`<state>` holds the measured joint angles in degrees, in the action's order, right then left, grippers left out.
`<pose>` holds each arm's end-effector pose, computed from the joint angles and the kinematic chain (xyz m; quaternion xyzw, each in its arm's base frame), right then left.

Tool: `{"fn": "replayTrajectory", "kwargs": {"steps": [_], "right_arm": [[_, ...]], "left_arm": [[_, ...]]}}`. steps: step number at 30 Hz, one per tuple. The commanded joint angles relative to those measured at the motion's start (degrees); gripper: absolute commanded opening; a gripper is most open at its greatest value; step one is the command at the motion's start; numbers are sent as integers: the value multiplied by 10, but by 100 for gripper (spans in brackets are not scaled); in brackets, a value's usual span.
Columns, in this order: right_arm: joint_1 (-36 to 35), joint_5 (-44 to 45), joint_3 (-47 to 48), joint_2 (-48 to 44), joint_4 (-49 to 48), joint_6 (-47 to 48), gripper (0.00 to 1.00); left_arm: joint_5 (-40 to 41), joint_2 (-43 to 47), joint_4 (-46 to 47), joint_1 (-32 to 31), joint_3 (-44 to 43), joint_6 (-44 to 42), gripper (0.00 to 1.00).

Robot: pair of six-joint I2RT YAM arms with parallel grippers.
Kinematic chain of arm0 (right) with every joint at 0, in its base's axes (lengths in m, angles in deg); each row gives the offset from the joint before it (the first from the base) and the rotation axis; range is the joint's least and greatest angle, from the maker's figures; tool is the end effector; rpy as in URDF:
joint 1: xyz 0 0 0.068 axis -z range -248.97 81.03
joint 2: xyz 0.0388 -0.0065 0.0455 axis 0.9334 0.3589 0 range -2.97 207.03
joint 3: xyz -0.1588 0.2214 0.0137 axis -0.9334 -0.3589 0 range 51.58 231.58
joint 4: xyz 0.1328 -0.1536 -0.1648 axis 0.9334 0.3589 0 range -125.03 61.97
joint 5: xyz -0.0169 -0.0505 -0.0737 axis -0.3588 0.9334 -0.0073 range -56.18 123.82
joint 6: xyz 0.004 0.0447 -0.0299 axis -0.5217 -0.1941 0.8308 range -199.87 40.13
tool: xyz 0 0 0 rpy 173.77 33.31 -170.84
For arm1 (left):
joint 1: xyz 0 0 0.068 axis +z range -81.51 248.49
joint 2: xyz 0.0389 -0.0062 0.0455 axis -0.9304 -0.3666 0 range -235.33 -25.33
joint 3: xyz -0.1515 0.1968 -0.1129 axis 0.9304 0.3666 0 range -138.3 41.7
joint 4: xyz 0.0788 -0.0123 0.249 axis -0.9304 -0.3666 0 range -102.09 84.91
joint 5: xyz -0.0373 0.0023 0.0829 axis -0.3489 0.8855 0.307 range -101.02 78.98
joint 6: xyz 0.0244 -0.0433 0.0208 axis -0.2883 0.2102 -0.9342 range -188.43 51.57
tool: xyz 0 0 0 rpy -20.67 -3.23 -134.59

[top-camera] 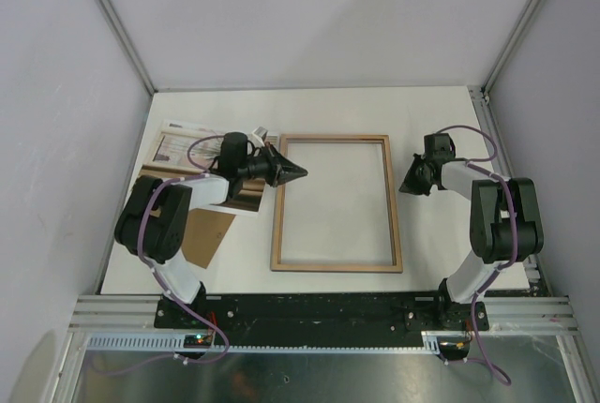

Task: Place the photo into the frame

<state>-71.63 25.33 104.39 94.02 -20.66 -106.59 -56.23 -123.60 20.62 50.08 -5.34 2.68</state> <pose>0.3261 0.0204 0.1547 0.1805 0.9430 0.1374 0.2433 0.3220 -0.1337 0.1787 -0.1628 0.7907 -0.5776 0.1208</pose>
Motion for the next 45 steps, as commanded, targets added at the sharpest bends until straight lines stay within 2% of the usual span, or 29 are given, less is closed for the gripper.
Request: {"fn": "replayTrajectory", "kwargs": {"steps": [1,45], "right_arm": [[1,-3,-2,7,-17,9,5],[1,-11,-2,14,-19,13,2]], "left_arm": [[-13,-5,37,-4,-22,8,0],[-30,-25,38,-9,-61,-7,0]]}}
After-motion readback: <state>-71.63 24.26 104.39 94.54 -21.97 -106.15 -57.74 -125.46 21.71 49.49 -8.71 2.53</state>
